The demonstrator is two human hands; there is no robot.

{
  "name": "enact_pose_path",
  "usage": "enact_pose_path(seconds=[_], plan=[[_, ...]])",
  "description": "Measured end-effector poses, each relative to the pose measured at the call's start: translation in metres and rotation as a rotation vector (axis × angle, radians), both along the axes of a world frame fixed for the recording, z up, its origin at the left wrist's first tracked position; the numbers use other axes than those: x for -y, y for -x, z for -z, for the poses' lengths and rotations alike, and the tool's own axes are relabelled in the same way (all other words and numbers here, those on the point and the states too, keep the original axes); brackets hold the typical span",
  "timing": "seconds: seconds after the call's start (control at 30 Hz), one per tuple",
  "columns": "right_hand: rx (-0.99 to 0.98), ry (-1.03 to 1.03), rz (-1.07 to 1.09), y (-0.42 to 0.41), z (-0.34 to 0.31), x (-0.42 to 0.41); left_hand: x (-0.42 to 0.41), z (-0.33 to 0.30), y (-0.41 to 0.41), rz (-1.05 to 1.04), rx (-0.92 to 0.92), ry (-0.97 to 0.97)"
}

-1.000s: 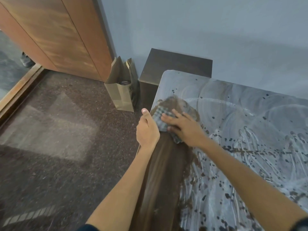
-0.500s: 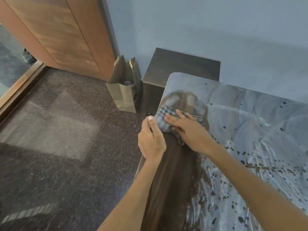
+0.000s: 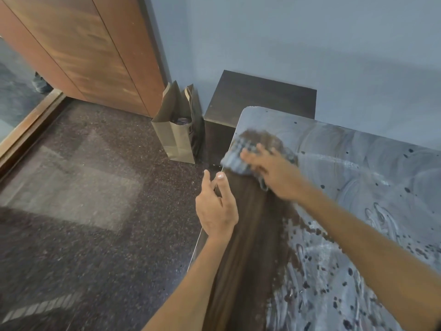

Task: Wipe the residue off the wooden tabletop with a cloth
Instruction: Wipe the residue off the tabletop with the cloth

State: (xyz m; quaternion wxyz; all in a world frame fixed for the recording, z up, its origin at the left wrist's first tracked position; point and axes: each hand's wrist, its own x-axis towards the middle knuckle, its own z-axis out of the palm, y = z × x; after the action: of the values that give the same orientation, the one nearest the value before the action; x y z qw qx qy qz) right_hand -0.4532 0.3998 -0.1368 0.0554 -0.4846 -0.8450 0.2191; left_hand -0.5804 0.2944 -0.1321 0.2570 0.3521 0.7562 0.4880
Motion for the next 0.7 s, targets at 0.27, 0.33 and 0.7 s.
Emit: enact_pose_path(seconds=[0.27, 0.33, 0.7], plan=[[0.056, -0.148, 0.054, 0.035, 0.008, 0.024, 0.001, 0.01, 0.004, -0.014, -0.108, -0.022], [0.068, -0.157, -0.111, 0.023, -0.004, 0.057, 0.0, 0.011, 0.003, -0.012, -0.125, -0.044], [0.043, -0.143, 0.163, 0.039, 0.009, -0.05, 0.0, 0.016, 0.001, -0.037, -0.159, -0.093]])
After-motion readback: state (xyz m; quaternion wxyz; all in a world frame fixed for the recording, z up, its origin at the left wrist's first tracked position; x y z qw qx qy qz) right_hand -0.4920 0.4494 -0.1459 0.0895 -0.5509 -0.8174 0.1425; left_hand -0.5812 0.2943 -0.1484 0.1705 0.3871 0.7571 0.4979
